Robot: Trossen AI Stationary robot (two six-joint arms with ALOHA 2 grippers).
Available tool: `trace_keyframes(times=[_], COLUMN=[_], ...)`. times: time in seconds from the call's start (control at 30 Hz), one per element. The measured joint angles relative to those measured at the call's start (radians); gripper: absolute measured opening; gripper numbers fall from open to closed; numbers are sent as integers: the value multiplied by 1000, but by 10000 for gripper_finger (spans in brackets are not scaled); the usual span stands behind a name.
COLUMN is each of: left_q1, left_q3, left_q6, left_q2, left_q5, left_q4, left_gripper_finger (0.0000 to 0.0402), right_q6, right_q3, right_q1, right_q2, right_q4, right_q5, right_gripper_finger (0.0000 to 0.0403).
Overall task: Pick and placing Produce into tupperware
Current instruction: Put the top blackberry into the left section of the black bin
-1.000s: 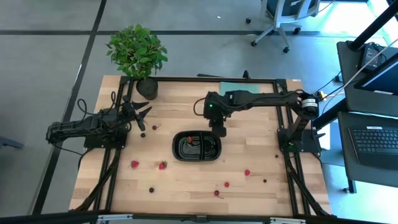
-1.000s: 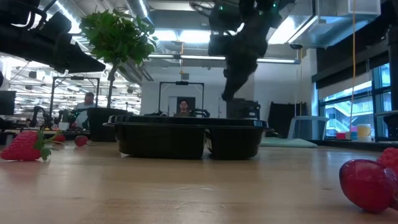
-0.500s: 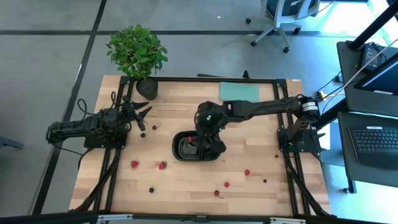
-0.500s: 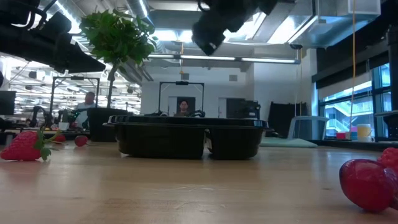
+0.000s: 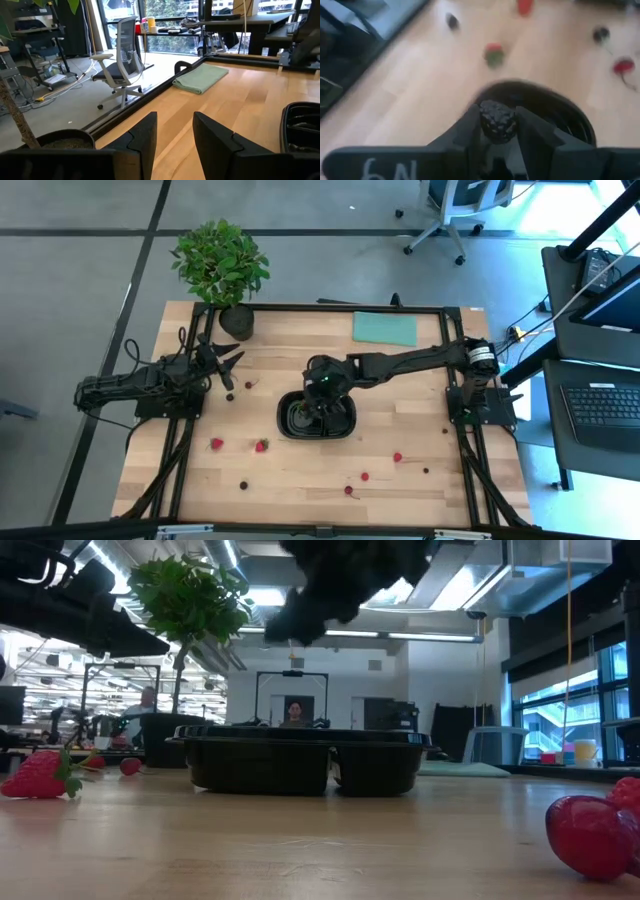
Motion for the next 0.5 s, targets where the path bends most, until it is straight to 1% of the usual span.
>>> trace_keyframes(times=[0.07, 0.17, 0.5], left_q1=[0, 0, 0], left_q3=[0, 0, 0], left_q6=[0, 0, 0], left_q2=[0, 0, 0], left_q5=[0, 0, 0], left_q4=[-1, -1, 0], left_gripper_finger=[120, 120, 120], right_q6=[-2, -5, -10], right_q3=[0, 0, 0], right_q1=[0, -1, 0], right_q2=[23, 49, 97], right_q4=[2, -7, -59], right_q5=[42, 76, 225], right_gripper_finger=[113, 112, 112])
